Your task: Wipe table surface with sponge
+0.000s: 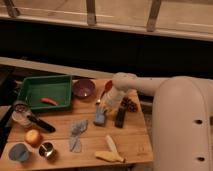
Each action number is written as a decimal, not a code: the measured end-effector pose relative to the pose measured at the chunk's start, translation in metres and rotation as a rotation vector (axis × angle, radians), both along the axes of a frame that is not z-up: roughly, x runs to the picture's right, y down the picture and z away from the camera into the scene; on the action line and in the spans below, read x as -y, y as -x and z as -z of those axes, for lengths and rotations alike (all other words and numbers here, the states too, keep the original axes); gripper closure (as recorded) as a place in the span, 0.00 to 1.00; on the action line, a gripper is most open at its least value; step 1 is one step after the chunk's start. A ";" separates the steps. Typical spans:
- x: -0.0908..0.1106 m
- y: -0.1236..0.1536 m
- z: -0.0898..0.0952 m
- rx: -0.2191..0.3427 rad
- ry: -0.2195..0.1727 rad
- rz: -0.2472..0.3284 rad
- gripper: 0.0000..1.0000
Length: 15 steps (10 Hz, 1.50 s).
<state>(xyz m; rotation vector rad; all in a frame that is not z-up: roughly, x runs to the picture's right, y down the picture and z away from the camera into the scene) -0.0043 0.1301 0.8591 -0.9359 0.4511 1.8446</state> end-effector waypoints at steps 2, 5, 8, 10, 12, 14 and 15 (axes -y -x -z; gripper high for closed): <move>0.001 0.029 0.005 0.032 -0.010 0.027 1.00; -0.011 0.035 0.013 0.018 0.014 0.036 1.00; -0.029 -0.009 0.026 -0.043 0.034 0.016 1.00; -0.032 -0.043 0.032 -0.069 0.022 0.007 1.00; -0.028 -0.057 0.033 -0.070 0.002 0.007 1.00; -0.019 -0.052 0.030 -0.052 -0.021 0.014 1.00; -0.014 -0.045 0.028 -0.042 -0.031 0.018 1.00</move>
